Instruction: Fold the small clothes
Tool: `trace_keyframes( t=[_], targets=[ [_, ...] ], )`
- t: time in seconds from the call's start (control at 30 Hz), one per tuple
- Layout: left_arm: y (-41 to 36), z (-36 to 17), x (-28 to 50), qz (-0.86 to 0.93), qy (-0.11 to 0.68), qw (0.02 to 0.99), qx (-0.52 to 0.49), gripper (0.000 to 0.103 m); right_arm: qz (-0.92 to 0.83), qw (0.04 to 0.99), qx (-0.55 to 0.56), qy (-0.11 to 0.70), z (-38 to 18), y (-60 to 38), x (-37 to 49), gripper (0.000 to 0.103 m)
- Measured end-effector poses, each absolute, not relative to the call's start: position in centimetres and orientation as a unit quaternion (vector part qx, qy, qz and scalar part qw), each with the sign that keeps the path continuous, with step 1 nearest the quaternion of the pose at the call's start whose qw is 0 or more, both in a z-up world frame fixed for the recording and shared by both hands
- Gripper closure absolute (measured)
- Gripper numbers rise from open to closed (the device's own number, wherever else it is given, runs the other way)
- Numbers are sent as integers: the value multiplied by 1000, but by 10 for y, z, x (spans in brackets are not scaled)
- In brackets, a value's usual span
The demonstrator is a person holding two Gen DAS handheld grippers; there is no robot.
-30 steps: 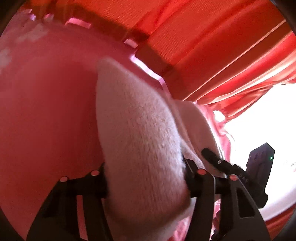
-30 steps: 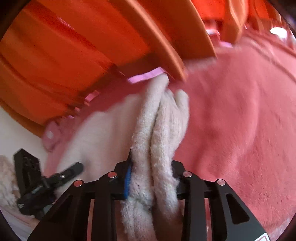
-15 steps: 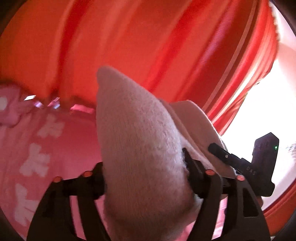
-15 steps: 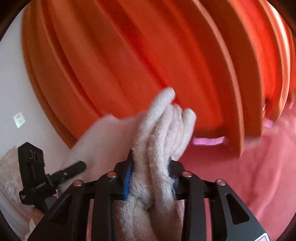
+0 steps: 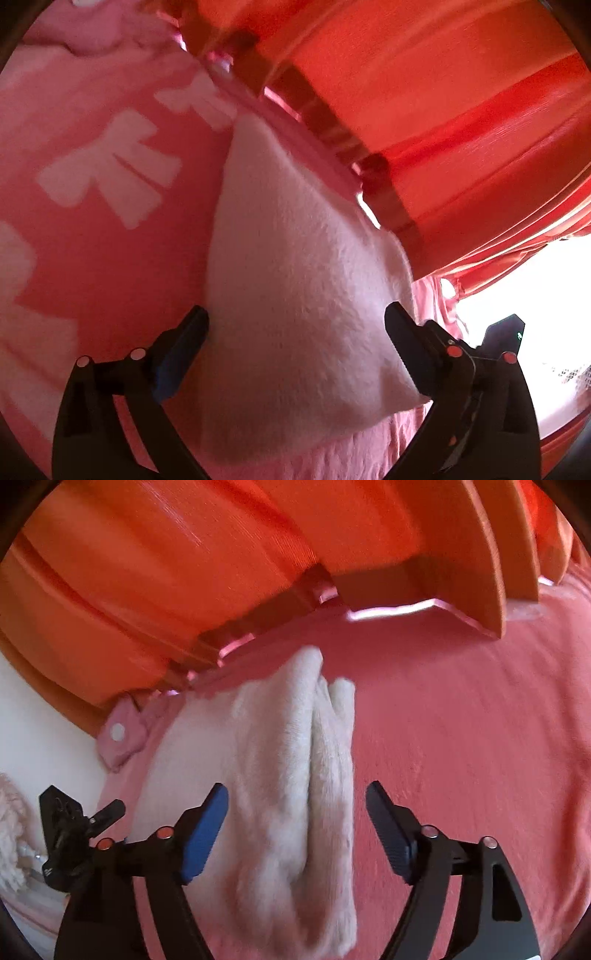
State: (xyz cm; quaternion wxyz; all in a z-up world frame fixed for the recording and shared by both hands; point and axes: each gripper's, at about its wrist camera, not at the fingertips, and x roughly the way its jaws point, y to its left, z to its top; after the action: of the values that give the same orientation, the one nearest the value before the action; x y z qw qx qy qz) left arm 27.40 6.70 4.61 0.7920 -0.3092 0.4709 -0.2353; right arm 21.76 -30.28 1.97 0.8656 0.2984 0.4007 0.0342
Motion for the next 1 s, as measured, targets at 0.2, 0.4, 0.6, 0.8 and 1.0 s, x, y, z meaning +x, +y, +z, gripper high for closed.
trace_keyframes(
  t=[0.2, 0.4, 0.6, 0.8, 1.0],
  targets=[
    [51, 42, 284, -249, 471, 789, -306, 37, 76, 854, 304, 415, 17, -282, 233, 66],
    [44, 104, 278, -303, 388, 820, -292, 44, 82, 920, 223, 311, 104, -280, 205, 68],
    [17, 60, 284, -250, 438, 839, -204, 40, 13, 880, 216, 422, 21, -306, 229, 61],
    [31, 71, 261, -220, 423, 858, -194, 40, 0, 922, 201, 332, 76, -298, 170, 60],
    [9, 71, 240, -187, 476, 855, -88, 36, 12, 893, 156, 421, 32, -262, 171, 66]
  ],
)
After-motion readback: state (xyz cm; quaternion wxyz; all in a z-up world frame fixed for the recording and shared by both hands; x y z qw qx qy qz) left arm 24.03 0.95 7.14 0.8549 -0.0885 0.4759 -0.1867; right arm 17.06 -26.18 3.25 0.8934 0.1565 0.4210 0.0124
